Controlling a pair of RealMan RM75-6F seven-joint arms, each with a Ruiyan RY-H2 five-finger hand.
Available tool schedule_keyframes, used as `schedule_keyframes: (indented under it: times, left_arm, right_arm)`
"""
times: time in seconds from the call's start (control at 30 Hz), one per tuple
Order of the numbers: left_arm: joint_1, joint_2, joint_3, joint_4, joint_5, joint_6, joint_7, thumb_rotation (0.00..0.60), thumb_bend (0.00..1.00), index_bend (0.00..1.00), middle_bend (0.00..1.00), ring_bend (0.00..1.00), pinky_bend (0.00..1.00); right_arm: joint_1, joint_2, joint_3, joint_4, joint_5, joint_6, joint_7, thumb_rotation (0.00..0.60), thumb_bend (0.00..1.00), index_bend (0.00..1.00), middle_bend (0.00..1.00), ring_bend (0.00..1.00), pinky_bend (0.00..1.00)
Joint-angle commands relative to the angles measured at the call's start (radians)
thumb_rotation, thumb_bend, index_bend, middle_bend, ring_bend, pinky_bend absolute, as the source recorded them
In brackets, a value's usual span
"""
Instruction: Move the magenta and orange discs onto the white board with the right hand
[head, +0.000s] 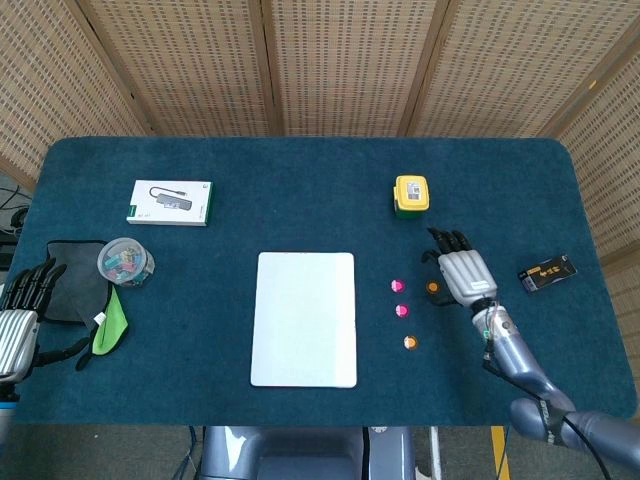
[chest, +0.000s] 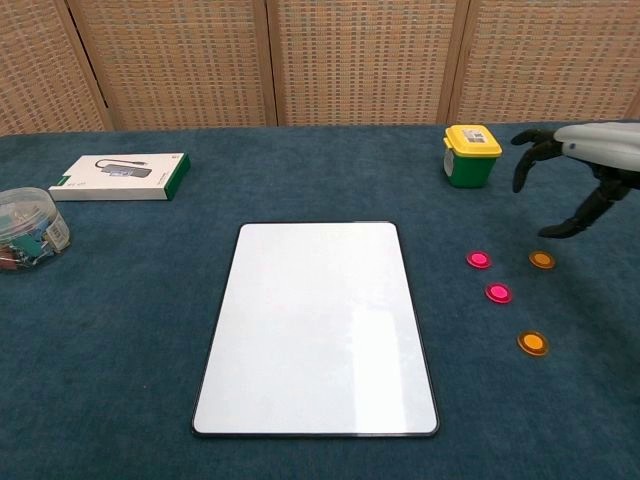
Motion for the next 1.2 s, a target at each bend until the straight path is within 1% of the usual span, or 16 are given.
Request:
schedule_keyframes:
  times: [0.03, 0.23, 0.47, 0.63, 0.77, 1.2]
  left_arm:
    - [-0.002, 0.004, 0.001, -0.002, -0.003, -0.007, -0.005, 0.6, 0.0, 0.0, 0.0, 0.0, 0.0]
    - [-0.006, 0.01, 0.002, -0.006, -0.004, -0.018, -0.015, 0.6, 0.0, 0.0, 0.0, 0.0, 0.0]
    - [-0.008, 0.017, 0.003, -0.01, -0.006, -0.026, -0.029, 0.6, 0.0, 0.0, 0.0, 0.0, 0.0]
    - [-0.009, 0.016, 0.002, -0.011, -0.005, -0.024, -0.028, 0.6, 0.0, 0.0, 0.0, 0.0, 0.0]
    - [-0.008, 0.015, 0.002, -0.01, -0.004, -0.024, -0.028, 0.6, 0.0, 0.0, 0.0, 0.0, 0.0]
    - [-0.009, 0.016, 0.002, -0.012, -0.008, -0.027, -0.025, 0.6, 0.0, 0.0, 0.0, 0.0, 0.0]
  right_arm:
    - [0.053, -0.055, 0.028, 0.038, 0.102, -0.061, -0.078, 0.6, 0.26, 0.33, 0.0, 0.0, 0.0]
    - [0.107, -0.112, 0.035, 0.08, 0.227, -0.087, -0.16, 0.6, 0.26, 0.38, 0.0, 0.0, 0.0]
    - [0.134, -0.158, 0.02, 0.121, 0.298, -0.081, -0.202, 0.6, 0.26, 0.39, 0.0, 0.0, 0.0]
    - [0.145, -0.178, 0.014, 0.134, 0.322, -0.079, -0.21, 0.6, 0.26, 0.42, 0.0, 0.0, 0.0]
    - [0.15, -0.185, 0.01, 0.136, 0.326, -0.076, -0.209, 0.6, 0.31, 0.44, 0.0, 0.0, 0.0]
    - [0.169, -0.2, -0.01, 0.147, 0.361, -0.079, -0.23, 0.6, 0.31, 0.44, 0.0, 0.0, 0.0]
